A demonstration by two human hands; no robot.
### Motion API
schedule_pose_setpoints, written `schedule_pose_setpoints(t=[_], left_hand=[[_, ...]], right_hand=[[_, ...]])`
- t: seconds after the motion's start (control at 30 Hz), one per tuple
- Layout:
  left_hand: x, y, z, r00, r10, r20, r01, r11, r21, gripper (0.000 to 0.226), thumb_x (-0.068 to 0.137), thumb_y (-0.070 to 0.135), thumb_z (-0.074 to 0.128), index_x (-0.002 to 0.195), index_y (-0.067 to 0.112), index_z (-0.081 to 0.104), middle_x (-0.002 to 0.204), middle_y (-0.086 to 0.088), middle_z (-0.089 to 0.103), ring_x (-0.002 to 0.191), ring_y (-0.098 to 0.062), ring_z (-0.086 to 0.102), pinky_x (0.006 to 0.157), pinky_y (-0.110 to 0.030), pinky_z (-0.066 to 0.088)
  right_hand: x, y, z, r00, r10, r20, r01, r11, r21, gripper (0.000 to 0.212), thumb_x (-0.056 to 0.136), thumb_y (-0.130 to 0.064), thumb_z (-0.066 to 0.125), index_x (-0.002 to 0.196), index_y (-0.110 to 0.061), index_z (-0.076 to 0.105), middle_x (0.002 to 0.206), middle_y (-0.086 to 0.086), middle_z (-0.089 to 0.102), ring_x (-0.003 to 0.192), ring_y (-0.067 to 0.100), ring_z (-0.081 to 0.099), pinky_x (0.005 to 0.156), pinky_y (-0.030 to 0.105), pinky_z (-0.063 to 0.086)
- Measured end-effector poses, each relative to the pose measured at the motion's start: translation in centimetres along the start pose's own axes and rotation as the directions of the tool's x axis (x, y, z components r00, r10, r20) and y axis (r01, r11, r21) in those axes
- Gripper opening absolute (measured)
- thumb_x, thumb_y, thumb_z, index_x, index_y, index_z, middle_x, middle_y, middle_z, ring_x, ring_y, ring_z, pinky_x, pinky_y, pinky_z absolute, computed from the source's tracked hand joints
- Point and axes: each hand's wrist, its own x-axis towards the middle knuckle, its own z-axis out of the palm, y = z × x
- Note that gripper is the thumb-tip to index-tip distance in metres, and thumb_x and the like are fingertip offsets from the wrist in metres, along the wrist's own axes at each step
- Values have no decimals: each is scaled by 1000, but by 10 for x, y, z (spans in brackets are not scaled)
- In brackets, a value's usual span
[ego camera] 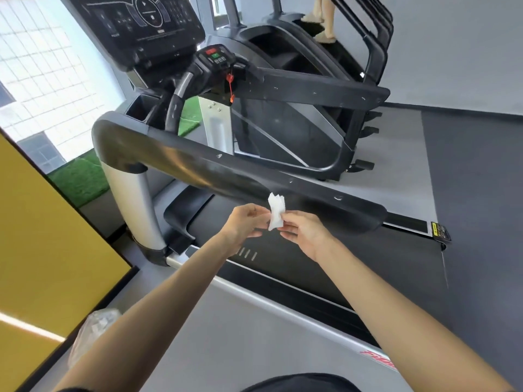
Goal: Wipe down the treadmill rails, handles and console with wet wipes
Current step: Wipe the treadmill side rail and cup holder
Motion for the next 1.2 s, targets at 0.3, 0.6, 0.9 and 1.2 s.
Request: schedule_pose_setpoints(t=[0.3, 0.6, 0.9, 1.2], left_hand=[[-3, 3, -16, 994, -25, 108, 16, 997, 82, 26, 89, 32, 66, 105, 12, 66, 97, -5, 73, 93, -15, 69, 81, -32, 55], [8, -14, -46, 987, -162, 13, 163, 981, -103, 23, 98, 11, 47, 115, 3, 60, 102, -10, 67, 83, -20, 65, 71, -33, 54], [8, -13, -59, 996, -82, -38, 75, 984, -160, 14, 96, 13, 50, 96, 10, 64, 99, -7, 64, 93, -21, 61, 77, -31, 53], [-3, -15, -59, 916, 252, 312, -353, 876, 328, 13, 87, 16, 69, 99, 18, 73, 110, 10, 58, 100, -2, 58, 90, -16, 46]], right_hand=[[3, 10, 22, 998, -31, -46, 25, 991, -129, 9, 86, 0, 63, 91, -7, 67, 87, 5, 71, 80, 13, 66, 93, 34, 47], [5, 19, 27, 996, 52, -73, -48, 997, 54, 6, 90, -6, 59, 94, -6, 63, 90, 10, 67, 84, 20, 63, 86, 34, 50], [1, 23, 42, 951, 188, -245, -218, 971, -98, 22, 95, -28, 58, 110, -12, 57, 84, 9, 62, 78, 19, 61, 75, 33, 51], [-2, 16, 51, 958, 189, -217, -169, 980, 110, 24, 95, -12, 49, 113, -2, 60, 93, 16, 69, 70, 23, 65, 63, 29, 49]])
